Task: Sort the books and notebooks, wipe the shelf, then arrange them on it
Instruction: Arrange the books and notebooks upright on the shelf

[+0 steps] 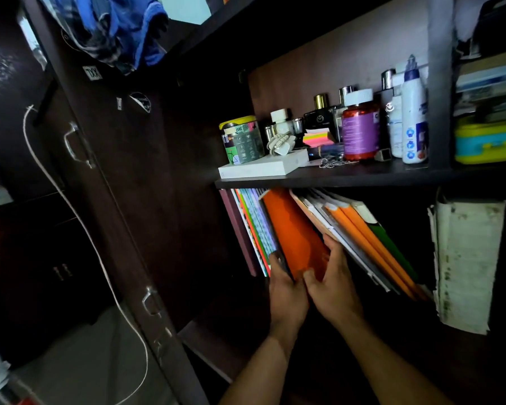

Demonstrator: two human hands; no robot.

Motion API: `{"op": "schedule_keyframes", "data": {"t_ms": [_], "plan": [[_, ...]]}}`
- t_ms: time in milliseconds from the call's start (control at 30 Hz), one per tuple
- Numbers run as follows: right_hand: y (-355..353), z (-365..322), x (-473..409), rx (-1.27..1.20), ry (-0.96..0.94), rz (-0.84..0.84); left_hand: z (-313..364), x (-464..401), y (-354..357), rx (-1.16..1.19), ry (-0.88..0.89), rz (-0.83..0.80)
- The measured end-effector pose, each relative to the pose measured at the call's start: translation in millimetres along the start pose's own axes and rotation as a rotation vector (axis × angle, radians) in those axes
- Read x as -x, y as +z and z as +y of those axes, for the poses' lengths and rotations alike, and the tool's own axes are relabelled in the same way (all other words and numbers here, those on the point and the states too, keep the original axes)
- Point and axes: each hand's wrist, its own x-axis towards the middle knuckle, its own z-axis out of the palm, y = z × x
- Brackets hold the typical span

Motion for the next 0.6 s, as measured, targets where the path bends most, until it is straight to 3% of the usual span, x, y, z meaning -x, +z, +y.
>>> {"op": "schedule_keyframes", "data": {"t_ms": [100,200,400,467,600], "plan": [[-3,-2,0,0.122,-0.056,0.073,6,-12,13,-0.091,-0.053,0.002],[-12,-15,11,0.242,-0.261,0.138,9,-10,10,-0.154,-0.156,0.026],[-54,-54,41,0.281,-0.745,0.292,11,-4,4,-0.023,0.006,0.193],[-73,-47,48,0.462,-0.652,0.246,4,-6,6,-0.024,0.083,0.250],[-102,-5,46,0.817,-0.151,-0.061,-5,-10,10,-0.010,0.176,0.319]]}}
